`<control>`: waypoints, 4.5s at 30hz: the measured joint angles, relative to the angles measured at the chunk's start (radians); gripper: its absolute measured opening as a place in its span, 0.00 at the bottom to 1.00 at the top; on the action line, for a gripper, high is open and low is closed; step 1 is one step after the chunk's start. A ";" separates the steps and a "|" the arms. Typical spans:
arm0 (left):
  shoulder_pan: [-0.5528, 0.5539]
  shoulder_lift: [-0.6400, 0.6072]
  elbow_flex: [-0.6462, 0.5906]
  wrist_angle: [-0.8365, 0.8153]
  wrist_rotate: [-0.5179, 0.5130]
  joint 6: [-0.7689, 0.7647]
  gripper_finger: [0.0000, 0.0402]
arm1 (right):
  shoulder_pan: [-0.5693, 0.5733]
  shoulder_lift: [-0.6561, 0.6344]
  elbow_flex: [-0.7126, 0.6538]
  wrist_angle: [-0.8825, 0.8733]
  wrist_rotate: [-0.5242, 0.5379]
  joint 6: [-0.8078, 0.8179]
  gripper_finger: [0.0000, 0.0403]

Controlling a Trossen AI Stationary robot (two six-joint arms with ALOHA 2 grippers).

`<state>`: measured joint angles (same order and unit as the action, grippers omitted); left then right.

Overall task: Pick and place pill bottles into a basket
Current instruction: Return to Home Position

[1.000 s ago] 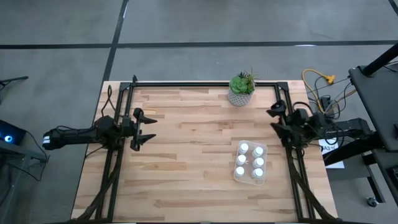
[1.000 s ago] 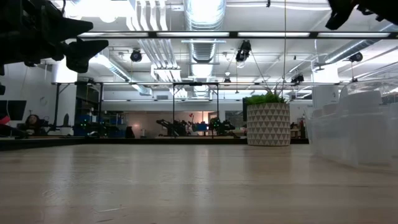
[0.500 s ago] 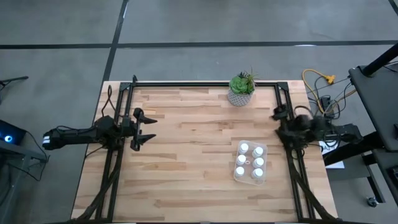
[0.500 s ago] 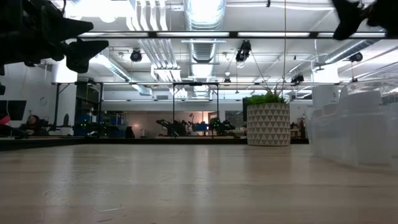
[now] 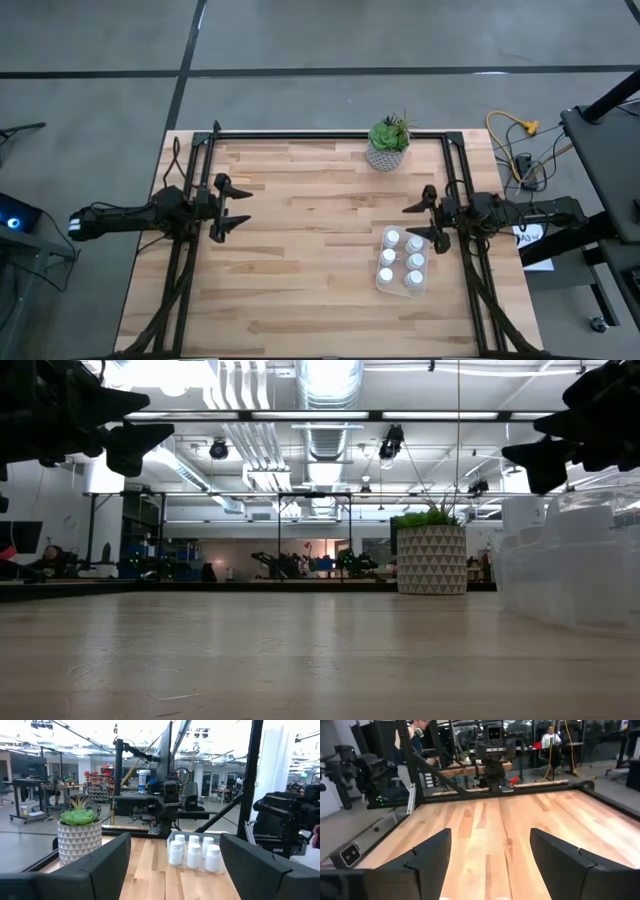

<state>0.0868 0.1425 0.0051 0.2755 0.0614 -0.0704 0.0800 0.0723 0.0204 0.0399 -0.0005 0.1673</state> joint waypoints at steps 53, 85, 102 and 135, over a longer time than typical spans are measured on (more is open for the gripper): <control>0.000 0.000 0.000 -0.001 -0.001 0.000 0.72 | 0.000 -0.030 -0.002 -0.014 -0.004 -0.065 0.63; 0.000 -0.001 0.000 0.000 -0.001 0.000 0.72 | 0.000 -0.030 -0.002 -0.014 -0.004 -0.065 0.63; 0.000 -0.001 0.000 -0.001 -0.001 0.000 0.72 | 0.000 -0.031 -0.002 -0.014 -0.004 -0.065 0.65; 0.000 -0.001 0.000 0.000 -0.001 0.000 0.72 | 0.000 -0.031 -0.002 -0.014 -0.004 -0.065 0.63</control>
<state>0.0866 0.1419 0.0051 0.2755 0.0605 -0.0708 0.0803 0.0418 0.0185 0.0261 -0.0048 0.1020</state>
